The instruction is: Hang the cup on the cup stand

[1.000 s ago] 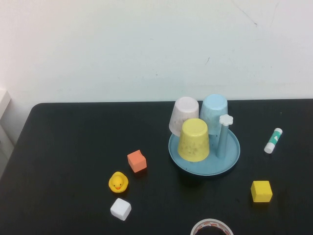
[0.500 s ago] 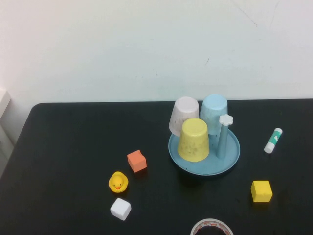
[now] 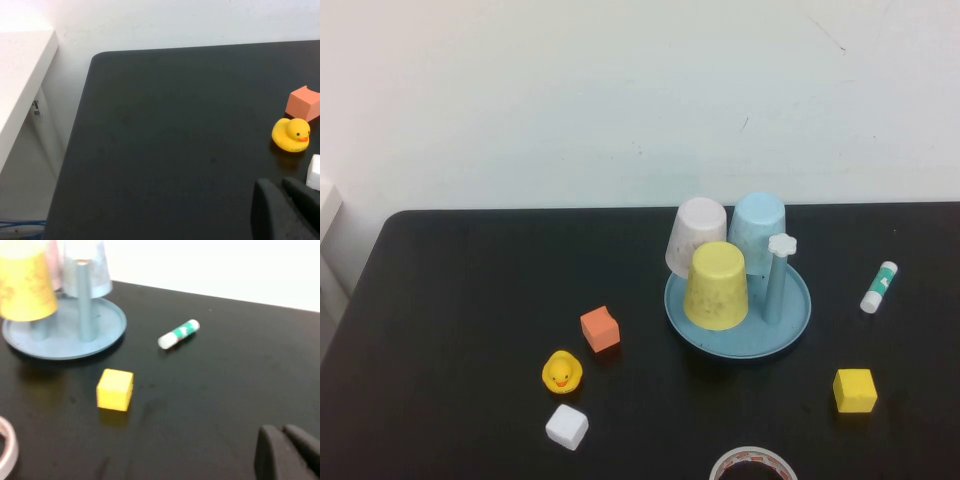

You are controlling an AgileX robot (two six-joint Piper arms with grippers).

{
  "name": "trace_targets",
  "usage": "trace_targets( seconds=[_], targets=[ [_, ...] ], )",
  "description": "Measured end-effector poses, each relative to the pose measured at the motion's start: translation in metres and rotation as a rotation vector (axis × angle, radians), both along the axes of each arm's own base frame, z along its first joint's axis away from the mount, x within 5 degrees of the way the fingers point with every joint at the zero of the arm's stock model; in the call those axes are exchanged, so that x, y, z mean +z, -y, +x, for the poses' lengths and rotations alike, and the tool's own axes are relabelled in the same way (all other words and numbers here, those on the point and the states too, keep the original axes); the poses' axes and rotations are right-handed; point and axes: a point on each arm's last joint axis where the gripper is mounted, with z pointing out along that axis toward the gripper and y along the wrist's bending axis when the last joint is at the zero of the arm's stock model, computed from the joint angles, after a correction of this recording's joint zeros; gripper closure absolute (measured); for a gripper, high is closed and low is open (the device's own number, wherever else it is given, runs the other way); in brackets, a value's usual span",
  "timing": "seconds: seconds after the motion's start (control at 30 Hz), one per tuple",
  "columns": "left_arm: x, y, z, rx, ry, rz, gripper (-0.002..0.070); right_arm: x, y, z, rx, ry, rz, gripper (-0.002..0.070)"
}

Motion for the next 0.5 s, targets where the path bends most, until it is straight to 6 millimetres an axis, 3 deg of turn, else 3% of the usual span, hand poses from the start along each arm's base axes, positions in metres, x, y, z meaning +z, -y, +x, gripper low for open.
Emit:
trace_targets(
  seconds=[0.5],
  targets=[
    [0.0000,0.0000,0.0000,0.000,0.000,0.000,0.0676,-0.0003,0.0048,0.0000,-0.101,-0.005,0.039,0.0678]
  ],
)
